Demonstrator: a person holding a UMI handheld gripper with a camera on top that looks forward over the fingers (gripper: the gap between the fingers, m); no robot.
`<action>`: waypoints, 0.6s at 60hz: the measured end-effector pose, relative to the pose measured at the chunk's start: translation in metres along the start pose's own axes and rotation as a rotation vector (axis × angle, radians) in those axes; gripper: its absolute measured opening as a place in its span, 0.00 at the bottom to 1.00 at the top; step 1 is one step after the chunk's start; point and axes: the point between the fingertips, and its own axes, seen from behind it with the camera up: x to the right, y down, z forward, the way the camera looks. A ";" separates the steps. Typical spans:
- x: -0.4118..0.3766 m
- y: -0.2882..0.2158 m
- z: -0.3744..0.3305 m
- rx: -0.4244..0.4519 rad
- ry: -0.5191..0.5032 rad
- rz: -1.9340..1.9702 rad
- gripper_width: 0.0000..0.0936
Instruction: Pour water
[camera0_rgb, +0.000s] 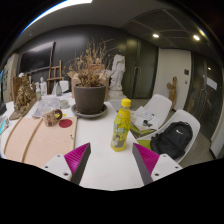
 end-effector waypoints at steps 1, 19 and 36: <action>0.005 0.001 0.009 0.000 0.000 0.003 0.92; 0.030 -0.007 0.146 0.051 -0.055 0.063 0.89; 0.031 -0.015 0.188 0.106 -0.042 0.101 0.47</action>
